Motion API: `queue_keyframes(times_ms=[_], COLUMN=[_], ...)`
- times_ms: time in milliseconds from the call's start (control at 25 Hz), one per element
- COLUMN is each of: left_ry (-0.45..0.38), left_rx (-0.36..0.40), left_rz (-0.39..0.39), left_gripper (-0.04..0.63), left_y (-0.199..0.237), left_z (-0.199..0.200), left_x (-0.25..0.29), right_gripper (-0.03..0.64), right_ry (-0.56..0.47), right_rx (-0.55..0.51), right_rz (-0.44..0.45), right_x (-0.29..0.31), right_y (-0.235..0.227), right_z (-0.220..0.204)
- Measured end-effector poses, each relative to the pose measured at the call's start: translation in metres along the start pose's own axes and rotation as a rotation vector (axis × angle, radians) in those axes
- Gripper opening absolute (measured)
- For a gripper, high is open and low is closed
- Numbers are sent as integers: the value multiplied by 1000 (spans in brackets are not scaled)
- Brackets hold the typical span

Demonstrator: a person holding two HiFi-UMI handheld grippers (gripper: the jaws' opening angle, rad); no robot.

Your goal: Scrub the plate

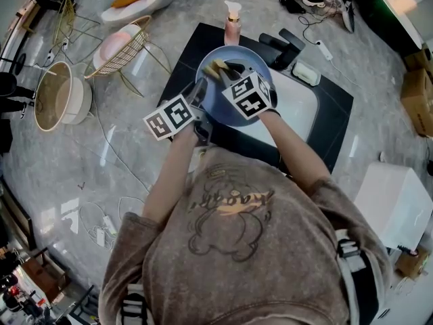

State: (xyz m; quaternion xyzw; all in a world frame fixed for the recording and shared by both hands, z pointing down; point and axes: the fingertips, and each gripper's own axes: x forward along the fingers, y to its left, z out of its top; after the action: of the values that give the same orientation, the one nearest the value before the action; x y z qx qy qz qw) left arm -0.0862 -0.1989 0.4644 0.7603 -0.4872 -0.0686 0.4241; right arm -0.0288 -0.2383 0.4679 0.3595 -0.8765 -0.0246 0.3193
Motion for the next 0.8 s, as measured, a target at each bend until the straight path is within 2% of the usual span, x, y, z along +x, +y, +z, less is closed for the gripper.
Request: queue_keyframes(times_ms=[440,800], left_ry=[7,3], left_rx=[-4,-13], left_rz=[-1,4], left_gripper=[71,74], left_y=[1,6], left_z=[0,4], left_x=[-4,-2], right_gripper=[52,52], right_ry=[42,103], right_rx=[3,25], right_rz=[-64,-105], right_x=[4,2], right_y=[-29,-50], right_z=[-16,-48])
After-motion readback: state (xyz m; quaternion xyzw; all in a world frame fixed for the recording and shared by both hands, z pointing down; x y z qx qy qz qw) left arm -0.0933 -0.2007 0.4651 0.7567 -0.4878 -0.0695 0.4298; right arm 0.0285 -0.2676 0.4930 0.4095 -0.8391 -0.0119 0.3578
